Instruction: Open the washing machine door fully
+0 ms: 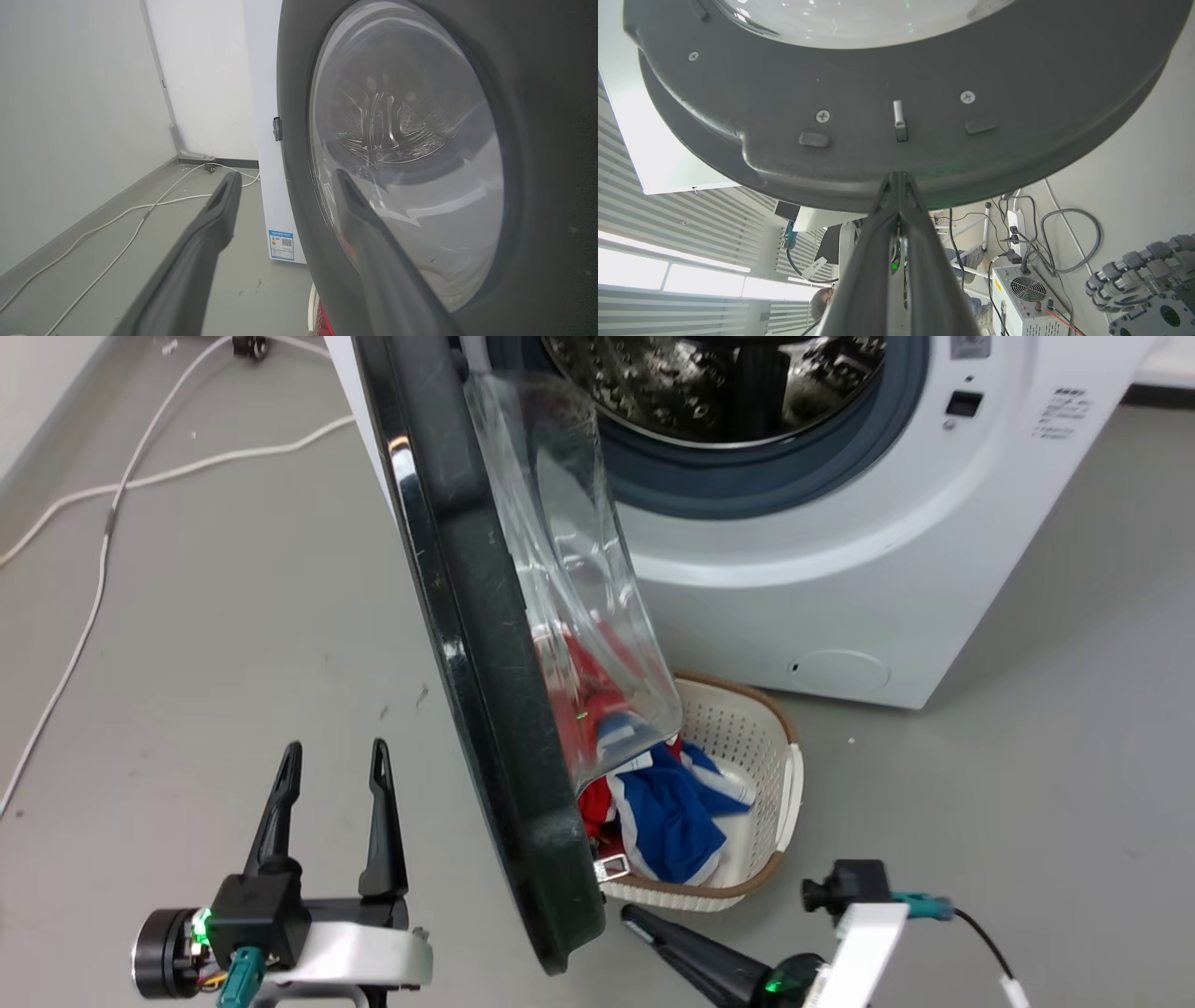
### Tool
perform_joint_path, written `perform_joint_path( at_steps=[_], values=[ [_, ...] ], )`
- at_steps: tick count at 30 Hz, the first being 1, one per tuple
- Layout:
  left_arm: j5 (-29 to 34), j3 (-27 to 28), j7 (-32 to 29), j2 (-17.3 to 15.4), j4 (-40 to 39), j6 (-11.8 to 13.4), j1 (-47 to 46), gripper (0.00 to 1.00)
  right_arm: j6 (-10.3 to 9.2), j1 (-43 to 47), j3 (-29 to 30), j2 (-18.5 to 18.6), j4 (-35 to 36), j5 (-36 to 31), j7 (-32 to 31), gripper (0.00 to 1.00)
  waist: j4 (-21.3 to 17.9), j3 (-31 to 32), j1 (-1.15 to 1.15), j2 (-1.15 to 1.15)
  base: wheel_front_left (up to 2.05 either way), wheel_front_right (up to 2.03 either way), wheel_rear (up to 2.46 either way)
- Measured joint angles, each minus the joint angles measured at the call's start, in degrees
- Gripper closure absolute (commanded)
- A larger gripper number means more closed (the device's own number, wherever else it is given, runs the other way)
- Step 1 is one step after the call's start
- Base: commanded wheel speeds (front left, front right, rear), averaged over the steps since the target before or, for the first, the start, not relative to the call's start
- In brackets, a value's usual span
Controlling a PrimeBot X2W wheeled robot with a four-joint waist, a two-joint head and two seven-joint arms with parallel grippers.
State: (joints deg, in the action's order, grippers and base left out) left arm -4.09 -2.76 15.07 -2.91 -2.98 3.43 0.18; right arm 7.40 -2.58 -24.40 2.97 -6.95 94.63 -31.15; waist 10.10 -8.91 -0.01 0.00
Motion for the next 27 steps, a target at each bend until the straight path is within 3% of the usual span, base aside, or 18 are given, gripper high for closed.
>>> perform_joint_path(
  at_steps=[7,8,9,10,11,20,22,24,27],
  values=[
    [0.9,1.1,0.0,0.0,0.4,-0.3,2.7,0.00,0.00,4.9,5.1,1.3,7.2,-4.0,5.0,1.00,-1.4,3.7,0.00,0.00,0.00,0.00,0.00],
    [1.0,1.3,0.0,0.0,0.3,-0.3,3.1,0.00,0.00,5.3,6.2,1.7,8.4,-5.4,6.9,0.94,-1.7,4.2,0.00,0.00,0.00,0.00,0.00],
    [1.2,1.5,0.0,0.0,0.3,-0.4,3.5,0.00,0.00,5.5,7.1,2.1,9.5,-6.8,8.7,0.71,-1.9,4.8,0.00,0.00,0.00,0.00,0.00],
    [1.3,1.6,0.0,0.0,0.3,-0.4,3.9,0.00,0.00,5.6,7.8,2.6,10.6,-8.4,10.8,0.20,-2.2,5.3,0.00,0.00,0.00,0.00,0.00],
    [1.4,1.8,0.0,0.0,0.3,-0.5,4.2,0.00,0.00,5.7,8.3,3.2,11.4,-10.6,13.2,0.00,-2.5,5.7,0.00,0.00,0.00,0.00,0.00],
    [1.8,3.0,0.0,0.0,0.5,-0.9,6.7,0.00,0.00,6.1,12.4,7.6,9.7,-29.9,42.8,0.00,-4.3,9.0,0.00,0.00,0.00,0.00,0.00],
    [1.8,3.1,0.0,0.0,0.5,-0.9,6.9,0.00,0.00,6.1,14.0,7.6,8.3,-32.9,45.4,0.00,-4.6,9.4,0.00,0.00,0.00,0.00,0.00],
    [1.8,3.3,0.0,0.0,0.6,-0.9,7.2,0.00,0.01,6.0,16.5,8.7,7.2,-40.4,46.1,0.00,-4.8,9.7,0.00,0.00,0.00,0.00,0.00],
    [1.8,3.5,0.0,0.0,0.6,-1.0,7.4,0.00,0.01,5.9,23.5,6.0,8.6,-51.3,46.2,0.00,-5.3,10.0,0.00,0.00,0.00,0.00,0.00]
  ],
)
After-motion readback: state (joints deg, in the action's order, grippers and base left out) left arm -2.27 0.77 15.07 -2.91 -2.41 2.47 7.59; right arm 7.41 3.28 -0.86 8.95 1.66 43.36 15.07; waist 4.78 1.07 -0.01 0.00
